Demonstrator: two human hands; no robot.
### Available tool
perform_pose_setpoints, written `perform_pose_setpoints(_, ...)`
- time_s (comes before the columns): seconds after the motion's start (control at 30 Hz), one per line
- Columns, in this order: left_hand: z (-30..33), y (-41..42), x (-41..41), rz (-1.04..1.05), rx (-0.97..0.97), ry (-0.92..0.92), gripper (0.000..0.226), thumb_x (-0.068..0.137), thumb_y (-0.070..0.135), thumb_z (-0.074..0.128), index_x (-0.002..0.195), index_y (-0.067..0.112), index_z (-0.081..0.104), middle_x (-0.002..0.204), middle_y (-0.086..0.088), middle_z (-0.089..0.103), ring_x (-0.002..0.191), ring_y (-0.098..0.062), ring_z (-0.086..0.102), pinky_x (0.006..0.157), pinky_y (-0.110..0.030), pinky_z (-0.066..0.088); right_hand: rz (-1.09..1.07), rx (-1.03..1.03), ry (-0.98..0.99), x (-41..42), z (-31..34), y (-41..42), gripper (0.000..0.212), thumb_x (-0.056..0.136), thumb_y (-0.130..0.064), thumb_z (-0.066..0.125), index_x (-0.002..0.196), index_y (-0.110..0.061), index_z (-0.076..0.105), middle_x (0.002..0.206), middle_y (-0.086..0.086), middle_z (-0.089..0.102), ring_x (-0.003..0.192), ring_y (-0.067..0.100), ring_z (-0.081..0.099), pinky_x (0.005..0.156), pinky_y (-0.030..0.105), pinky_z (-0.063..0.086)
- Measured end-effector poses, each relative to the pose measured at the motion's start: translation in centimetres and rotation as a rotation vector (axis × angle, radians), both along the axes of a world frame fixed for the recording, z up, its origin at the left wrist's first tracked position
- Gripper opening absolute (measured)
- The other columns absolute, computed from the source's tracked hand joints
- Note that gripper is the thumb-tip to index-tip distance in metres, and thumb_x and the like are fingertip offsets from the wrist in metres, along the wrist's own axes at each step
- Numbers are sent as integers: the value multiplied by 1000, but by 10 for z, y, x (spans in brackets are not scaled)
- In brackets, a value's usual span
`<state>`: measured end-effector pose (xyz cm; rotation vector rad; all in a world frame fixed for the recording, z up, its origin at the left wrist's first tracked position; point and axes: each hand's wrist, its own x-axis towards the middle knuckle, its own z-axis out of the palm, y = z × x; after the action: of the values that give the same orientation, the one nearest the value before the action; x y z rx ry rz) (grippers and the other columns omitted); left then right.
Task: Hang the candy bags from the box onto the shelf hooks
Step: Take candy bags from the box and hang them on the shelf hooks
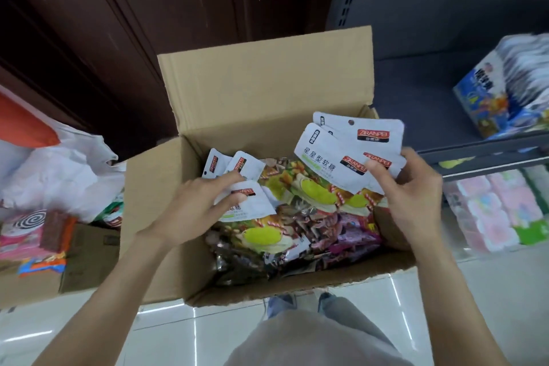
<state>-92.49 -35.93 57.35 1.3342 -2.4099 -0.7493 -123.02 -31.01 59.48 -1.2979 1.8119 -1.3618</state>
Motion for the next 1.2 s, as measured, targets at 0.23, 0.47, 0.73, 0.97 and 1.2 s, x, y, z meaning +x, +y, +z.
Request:
perform_pose_setpoints(0.23, 30, -20, -36, 402, -126, 283, 15, 89, 45, 53, 93, 31, 58, 69, 10, 61, 67, -10, 57, 58, -12, 38, -227, -278, -98, -41, 44, 24, 21, 87, -12, 69, 90, -31, 64, 86, -23, 71, 81, -1, 66, 73, 19, 54)
perform_pose_setpoints(0.47, 44, -28, -85, 462, -189, 319, 34, 85, 49, 52, 97, 19, 64, 78, -6, 69, 70, -34, 62, 65, -42, 49, -187, -311, -55, -68, 66, 35, 19, 83, -25, 71, 90, -43, 70, 94, -19, 73, 91, 14, 70, 78, 34, 59)
perform_pose_setpoints(0.73, 74, -6, -153, 450, -305, 332, 49, 85, 56, 43, 102, 14, 62, 82, -8, 70, 73, -36, 62, 67, -46, 50, -360, -476, -144, -128, 76, 71, 12, 82, -48, 69, 91, -40, 68, 93, -17, 72, 90, 16, 65, 81, 38, 55)
perform_pose_setpoints(0.97, 98, 30, -256, 450, -414, 277, 47, 87, 52, 45, 101, 11, 63, 76, -18, 68, 70, -42, 61, 63, -45, 49, -485, -520, -238, -251, 84, 141, 38, 81, -57, 68, 103, -26, 67, 102, -14, 71, 96, 11, 67, 85, 33, 54)
perform_pose_setpoints(1.2, 108, 83, -407, 266, -323, 297, 36, 90, 48, 47, 98, 14, 59, 79, -7, 68, 74, -34, 62, 63, -38, 43, -260, -382, -187, -348, 104, 179, 10, 81, -24, 69, 77, -32, 73, 77, -14, 73, 69, 3, 66, 61, 19, 53)
